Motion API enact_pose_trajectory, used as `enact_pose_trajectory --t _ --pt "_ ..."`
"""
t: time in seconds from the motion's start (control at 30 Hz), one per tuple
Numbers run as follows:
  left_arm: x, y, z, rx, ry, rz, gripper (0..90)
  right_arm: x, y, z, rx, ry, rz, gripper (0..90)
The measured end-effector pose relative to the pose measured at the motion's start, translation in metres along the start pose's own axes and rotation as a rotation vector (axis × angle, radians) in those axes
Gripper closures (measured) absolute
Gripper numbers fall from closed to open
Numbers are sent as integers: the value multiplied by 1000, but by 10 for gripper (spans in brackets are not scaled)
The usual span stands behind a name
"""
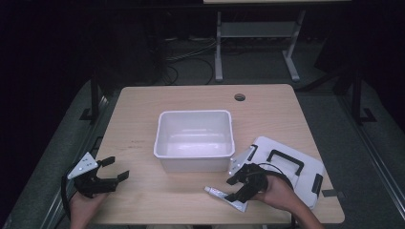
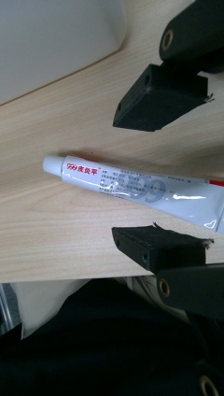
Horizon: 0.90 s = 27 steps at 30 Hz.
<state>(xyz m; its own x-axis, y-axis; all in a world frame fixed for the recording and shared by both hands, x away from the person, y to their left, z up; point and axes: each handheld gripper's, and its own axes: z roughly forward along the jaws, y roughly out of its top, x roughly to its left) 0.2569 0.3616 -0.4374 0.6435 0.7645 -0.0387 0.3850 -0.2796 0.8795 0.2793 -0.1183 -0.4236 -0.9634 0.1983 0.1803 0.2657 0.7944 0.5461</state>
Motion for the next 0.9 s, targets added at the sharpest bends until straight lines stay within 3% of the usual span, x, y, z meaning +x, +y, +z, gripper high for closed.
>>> enact_pose_trajectory --t 0.9 --pt "1 0 -1 -5 2 -5 160 1 4 30 59 2 -22 532"
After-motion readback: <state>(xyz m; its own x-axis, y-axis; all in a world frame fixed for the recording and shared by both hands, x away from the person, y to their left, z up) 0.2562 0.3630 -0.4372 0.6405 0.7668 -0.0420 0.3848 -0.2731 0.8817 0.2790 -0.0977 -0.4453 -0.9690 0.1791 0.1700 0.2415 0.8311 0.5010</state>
